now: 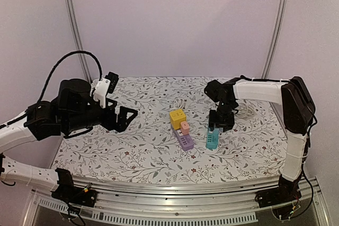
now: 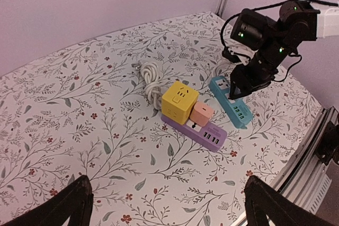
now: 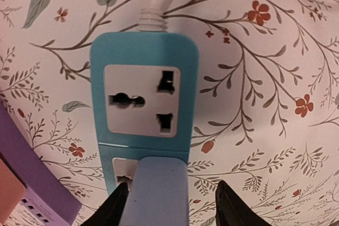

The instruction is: Insert the plug

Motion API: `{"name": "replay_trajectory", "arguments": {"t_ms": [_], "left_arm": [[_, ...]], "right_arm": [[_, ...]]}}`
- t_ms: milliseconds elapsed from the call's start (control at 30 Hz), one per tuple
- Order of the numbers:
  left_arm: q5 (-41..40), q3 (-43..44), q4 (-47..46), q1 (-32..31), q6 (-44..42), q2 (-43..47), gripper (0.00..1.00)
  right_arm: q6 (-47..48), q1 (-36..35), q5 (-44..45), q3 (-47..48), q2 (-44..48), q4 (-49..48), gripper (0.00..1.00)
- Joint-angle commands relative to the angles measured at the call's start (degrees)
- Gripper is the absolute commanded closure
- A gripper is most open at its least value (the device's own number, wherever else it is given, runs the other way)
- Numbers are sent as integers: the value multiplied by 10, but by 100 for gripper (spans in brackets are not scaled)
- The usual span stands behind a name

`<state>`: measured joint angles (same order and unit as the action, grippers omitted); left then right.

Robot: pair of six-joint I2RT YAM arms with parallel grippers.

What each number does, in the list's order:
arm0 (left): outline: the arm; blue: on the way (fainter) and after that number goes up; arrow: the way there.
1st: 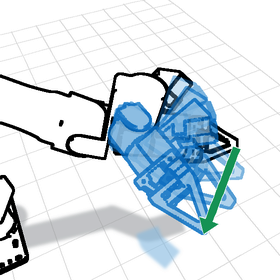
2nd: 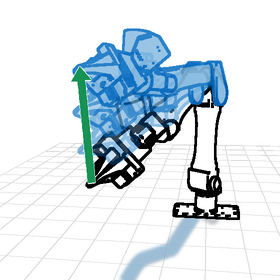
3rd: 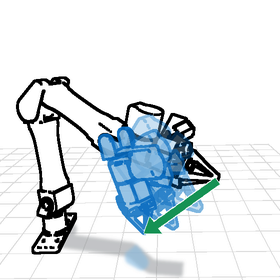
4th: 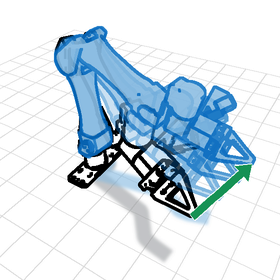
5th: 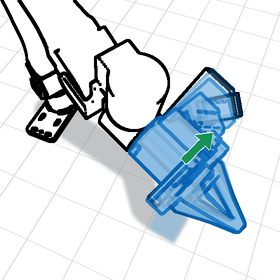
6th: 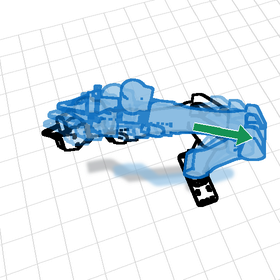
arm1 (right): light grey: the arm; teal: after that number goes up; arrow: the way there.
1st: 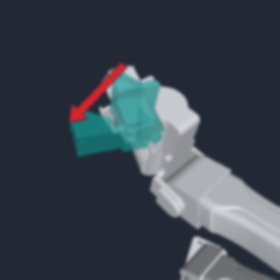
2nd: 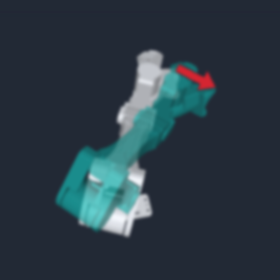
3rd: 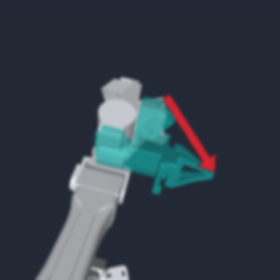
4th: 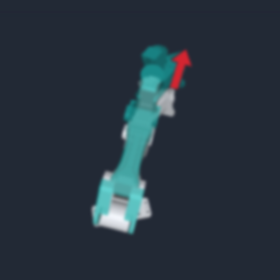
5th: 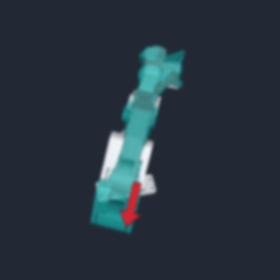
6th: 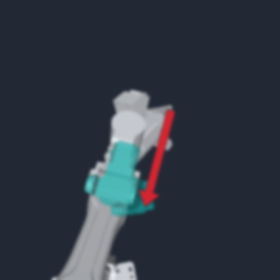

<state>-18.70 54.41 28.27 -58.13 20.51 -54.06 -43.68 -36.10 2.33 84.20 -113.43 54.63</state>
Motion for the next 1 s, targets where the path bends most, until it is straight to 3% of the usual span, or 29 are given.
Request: {"name": "replay_trajectory", "arguments": {"t_ms": [0, 300, 567, 967], "left_arm": [[-1, 3, 2, -2, -12, 11, 1], [4, -1, 7, -2, -16, 24, 1], [10, 0, 13, -2, -27, 33, 1], [-4, 29, 33, -1, -55, 26, 1]], "right_arm": [[-5, 4, 19, 16, -18, 64, 36], [-7, 3, 30, 103, 3, 100, 14], [-23, 3, 42, 153, 51, 134, 1], [-8, 3, 59, 171, 193, 100, 1]]}}
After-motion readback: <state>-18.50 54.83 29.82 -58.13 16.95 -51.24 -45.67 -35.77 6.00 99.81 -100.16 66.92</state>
